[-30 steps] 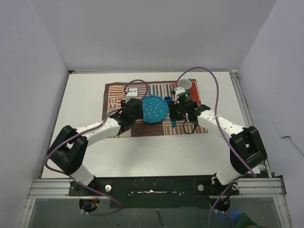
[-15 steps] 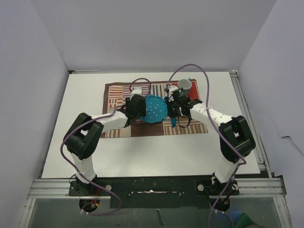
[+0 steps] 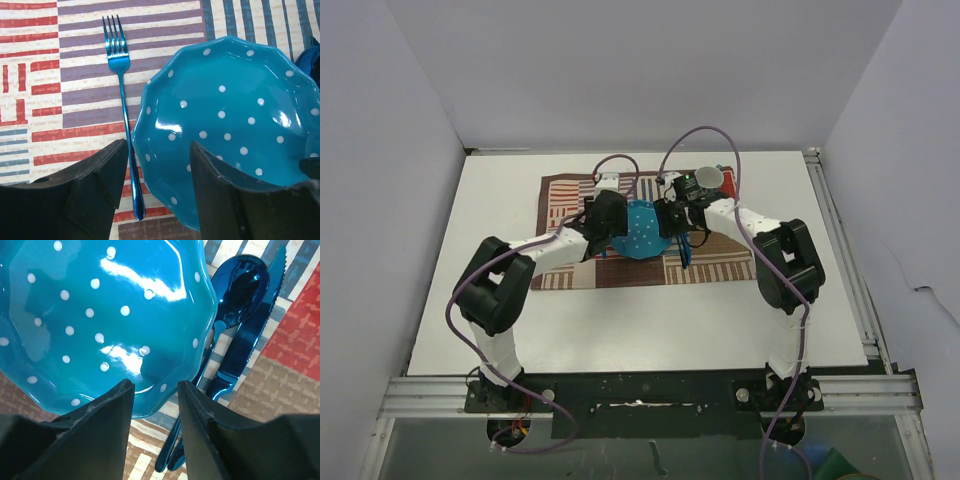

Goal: Set the dinner table for one person
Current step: Adjust the fork on the napkin.

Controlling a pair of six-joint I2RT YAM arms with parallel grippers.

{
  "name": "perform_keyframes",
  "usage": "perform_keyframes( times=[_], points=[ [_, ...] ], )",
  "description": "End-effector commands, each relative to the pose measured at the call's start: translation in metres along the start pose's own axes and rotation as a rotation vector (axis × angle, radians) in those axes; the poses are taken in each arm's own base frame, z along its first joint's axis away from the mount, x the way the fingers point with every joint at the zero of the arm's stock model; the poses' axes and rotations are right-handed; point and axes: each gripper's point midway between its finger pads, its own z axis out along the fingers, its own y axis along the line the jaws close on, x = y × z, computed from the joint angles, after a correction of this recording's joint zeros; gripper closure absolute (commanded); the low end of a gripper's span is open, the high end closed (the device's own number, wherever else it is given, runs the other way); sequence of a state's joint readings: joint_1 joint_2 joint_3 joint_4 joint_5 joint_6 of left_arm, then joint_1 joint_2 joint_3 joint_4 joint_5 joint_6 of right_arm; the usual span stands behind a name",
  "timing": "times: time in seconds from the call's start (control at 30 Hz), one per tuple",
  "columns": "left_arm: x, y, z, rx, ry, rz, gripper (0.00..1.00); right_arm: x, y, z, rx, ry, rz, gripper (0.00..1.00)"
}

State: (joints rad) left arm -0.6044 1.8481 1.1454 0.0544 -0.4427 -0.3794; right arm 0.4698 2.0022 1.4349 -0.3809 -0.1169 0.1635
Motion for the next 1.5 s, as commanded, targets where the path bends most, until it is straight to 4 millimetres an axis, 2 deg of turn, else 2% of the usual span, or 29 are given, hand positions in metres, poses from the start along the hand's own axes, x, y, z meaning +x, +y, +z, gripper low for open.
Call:
perform_keyframes(
  times=[0.0, 0.13, 0.3, 0.53, 0.73, 0.9, 1.07, 1.27, 1.47],
  points=[
    [-0.031, 0.001, 0.005, -0.007, -0.064, -0.022, 0.47, -0.027, 0.001, -0.01, -0.018, -0.063, -0.012, 0.58],
    [-0.033, 0.004, 0.006, -0.012, -0.068, -0.024, 0.47, -0.034, 0.002, -0.018, -0.015, -0.081, -0.021, 0.57],
    [-0.035, 0.02, 0.016, -0.033, -0.062, -0.051, 0.47, -0.036, 0.002, -0.029, -0.005, -0.088, -0.019, 0.56],
    [-0.043, 0.036, 0.043, -0.085, -0.044, -0.05, 0.47, -0.024, 0.006, -0.048, -0.012, -0.102, -0.003, 0.56],
    [-0.048, 0.04, 0.065, -0.104, -0.016, -0.044, 0.47, -0.011, 0.011, -0.072, -0.003, -0.116, 0.0, 0.56],
    [-0.039, 0.043, 0.08, -0.157, 0.037, -0.036, 0.47, -0.002, 0.011, -0.091, 0.017, -0.134, 0.006, 0.56],
    [-0.017, 0.055, 0.085, -0.217, 0.092, -0.027, 0.47, 0.005, 0.008, -0.102, 0.036, -0.146, 0.012, 0.56],
    [0.002, 0.074, 0.082, -0.291, 0.134, -0.005, 0.47, 0.015, 0.004, -0.098, 0.05, -0.125, 0.016, 0.56],
    [0.015, 0.085, 0.075, -0.331, 0.169, 0.014, 0.47, 0.02, 0.003, -0.095, 0.055, -0.115, 0.023, 0.56]
  ],
)
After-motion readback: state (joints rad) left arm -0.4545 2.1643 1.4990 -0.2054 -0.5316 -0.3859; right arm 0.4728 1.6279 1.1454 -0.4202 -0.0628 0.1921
